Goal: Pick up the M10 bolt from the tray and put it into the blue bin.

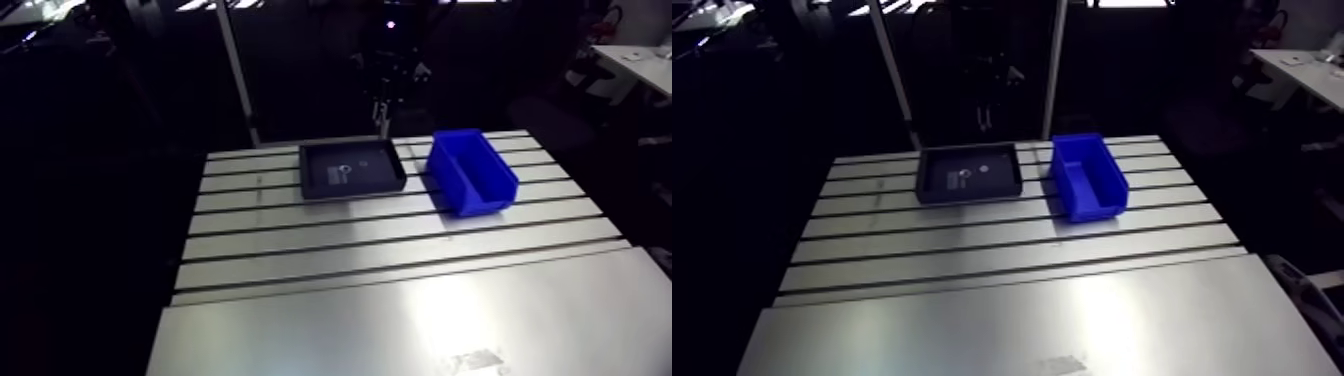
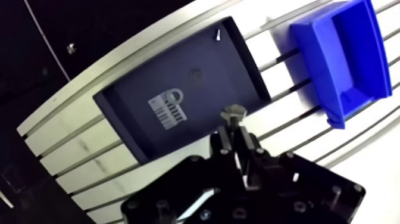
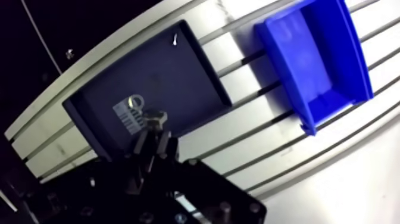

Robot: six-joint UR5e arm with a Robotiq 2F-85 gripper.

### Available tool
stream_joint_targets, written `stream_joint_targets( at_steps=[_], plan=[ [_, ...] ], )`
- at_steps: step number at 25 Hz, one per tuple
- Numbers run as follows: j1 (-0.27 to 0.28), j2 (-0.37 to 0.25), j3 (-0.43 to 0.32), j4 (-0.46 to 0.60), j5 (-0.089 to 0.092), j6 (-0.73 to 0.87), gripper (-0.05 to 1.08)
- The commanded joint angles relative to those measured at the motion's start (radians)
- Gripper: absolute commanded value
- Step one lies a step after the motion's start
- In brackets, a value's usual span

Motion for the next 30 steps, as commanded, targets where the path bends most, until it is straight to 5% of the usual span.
stream_joint_targets(
  at_steps=[1,9,15,30],
  plan=[
    [-0.004,-0.124,0.004,0.085,-0.004,-0.123,1.05],
    [-0.024,-0.187,-0.014,0.155,-0.013,-0.211,1.03],
    [-0.026,-0.19,0.002,0.152,-0.071,-0.309,1.02],
    [-0.171,-0.22,0.101,0.06,-0.056,-1.001,1.03]
  ],
)
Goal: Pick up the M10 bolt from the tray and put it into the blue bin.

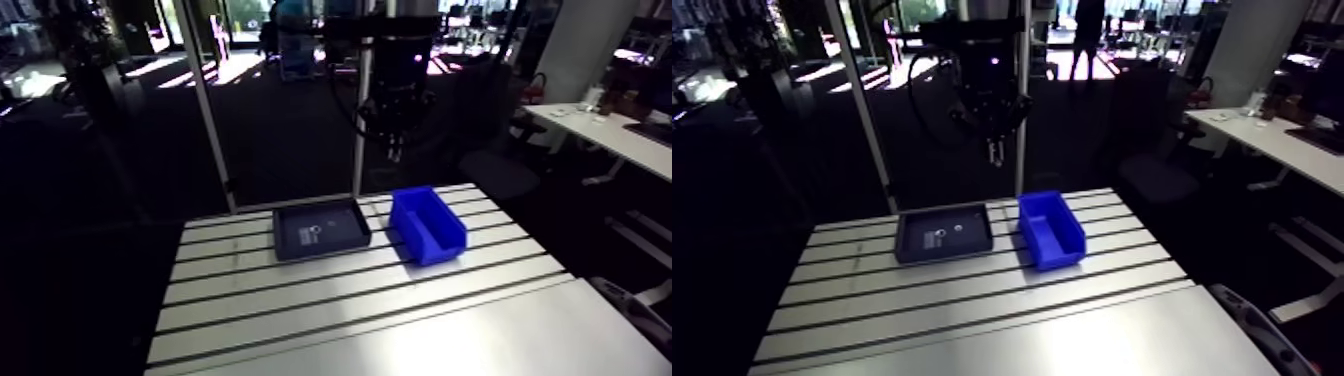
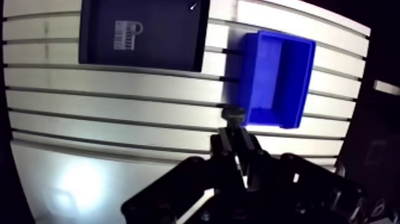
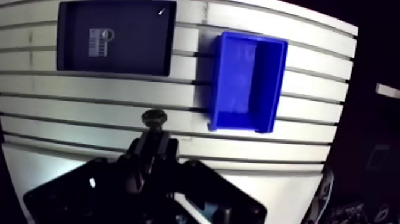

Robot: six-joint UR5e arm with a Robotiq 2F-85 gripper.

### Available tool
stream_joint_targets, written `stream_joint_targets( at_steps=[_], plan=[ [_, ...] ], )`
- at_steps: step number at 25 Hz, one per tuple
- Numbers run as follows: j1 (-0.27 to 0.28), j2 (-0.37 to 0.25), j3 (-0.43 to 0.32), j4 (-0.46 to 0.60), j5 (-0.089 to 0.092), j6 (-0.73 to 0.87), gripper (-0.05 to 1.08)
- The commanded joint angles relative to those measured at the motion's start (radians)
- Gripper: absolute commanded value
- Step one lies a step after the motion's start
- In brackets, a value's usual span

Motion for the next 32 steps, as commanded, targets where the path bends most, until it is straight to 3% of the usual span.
stream_joint_targets(
  at_steps=[1,8,12,18,22,28,32],
  plan=[
    [-0.082,-0.013,0.063,-0.065,0.01,-0.297,1.03],
    [-0.151,-0.011,0.071,-0.069,0.029,-0.58,1.04],
    [-0.158,-0.002,0.068,-0.068,0.029,-0.7,1.04],
    [-0.155,0.024,0.057,-0.065,0.015,-0.901,1.04],
    [-0.154,0.044,0.059,-0.069,-0.018,-1.012,1.04],
    [-0.157,0.064,0.06,-0.071,-0.042,-1.179,1.04],
    [-0.16,0.078,0.06,-0.069,-0.042,-1.279,1.04]
  ],
)
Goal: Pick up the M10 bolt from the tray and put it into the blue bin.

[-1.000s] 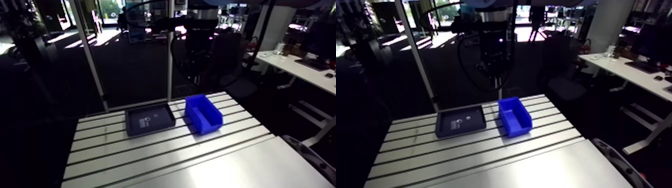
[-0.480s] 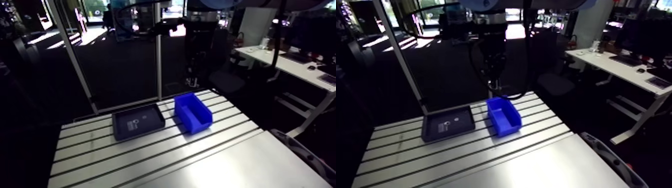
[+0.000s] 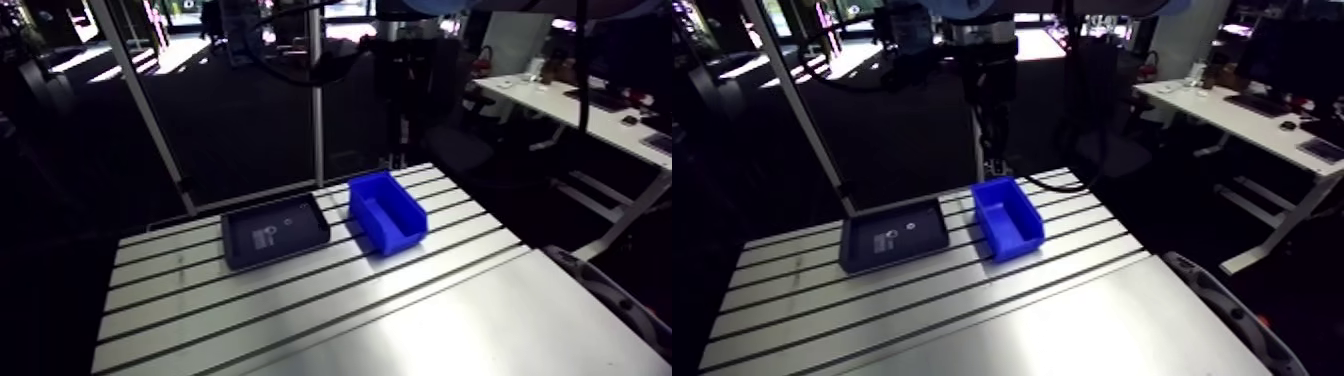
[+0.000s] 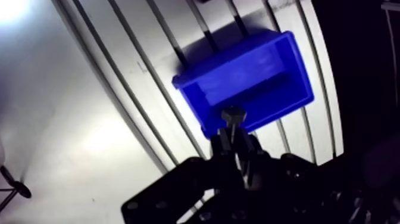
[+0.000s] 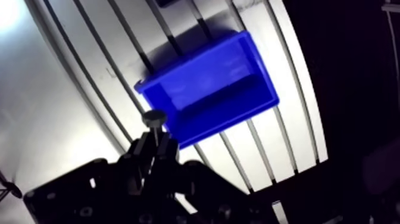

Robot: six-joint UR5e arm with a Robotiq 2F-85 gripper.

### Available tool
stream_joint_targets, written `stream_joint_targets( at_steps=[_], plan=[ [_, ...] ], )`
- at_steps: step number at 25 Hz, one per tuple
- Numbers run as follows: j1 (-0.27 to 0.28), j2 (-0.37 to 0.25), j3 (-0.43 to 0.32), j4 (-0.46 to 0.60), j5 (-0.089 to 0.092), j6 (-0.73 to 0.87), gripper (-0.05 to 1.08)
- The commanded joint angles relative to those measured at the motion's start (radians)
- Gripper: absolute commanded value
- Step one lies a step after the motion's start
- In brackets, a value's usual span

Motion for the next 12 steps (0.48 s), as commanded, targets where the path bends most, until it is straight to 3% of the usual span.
stream_joint_targets(
  at_steps=[1,12],
  plan=[
    [-0.005,0.019,0.003,-0.001,-0.008,-0.158,1.04],
    [-0.019,0.088,-0.005,-0.007,0.0,-0.256,1.04]
  ],
)
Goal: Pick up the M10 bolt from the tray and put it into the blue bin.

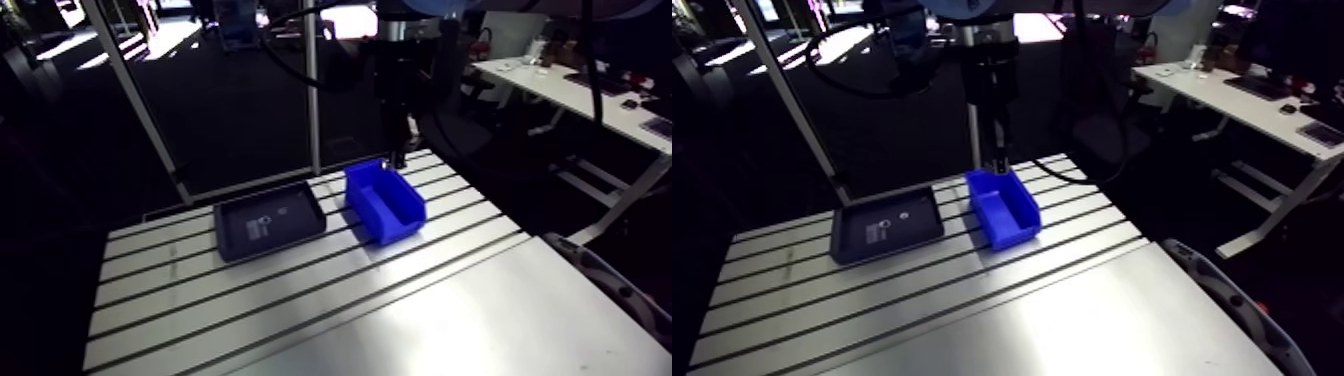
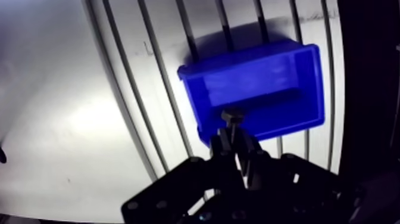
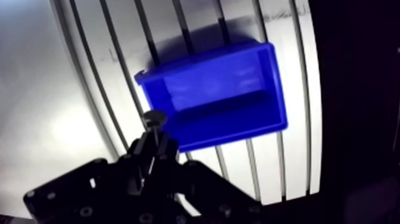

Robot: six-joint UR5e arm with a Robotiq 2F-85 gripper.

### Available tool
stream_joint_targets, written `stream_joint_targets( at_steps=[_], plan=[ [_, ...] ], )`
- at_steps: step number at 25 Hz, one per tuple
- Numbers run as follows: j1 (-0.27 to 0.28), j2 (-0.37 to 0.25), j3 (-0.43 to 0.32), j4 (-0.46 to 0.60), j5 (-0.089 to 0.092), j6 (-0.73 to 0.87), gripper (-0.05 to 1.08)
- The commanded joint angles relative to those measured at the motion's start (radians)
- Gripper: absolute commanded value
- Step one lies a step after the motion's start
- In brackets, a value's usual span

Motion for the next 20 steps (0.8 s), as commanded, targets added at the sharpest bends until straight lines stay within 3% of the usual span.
stream_joint_targets(
  at_steps=[1,10,20],
  plan=[
    [-0.003,0.041,-0.005,-0.015,0.004,-0.047,1.04],
    [-0.01,0.09,-0.001,-0.088,0.005,-0.055,1.04],
    [-0.013,0.139,-0.006,-0.091,0.004,-0.049,1.04]
  ],
)
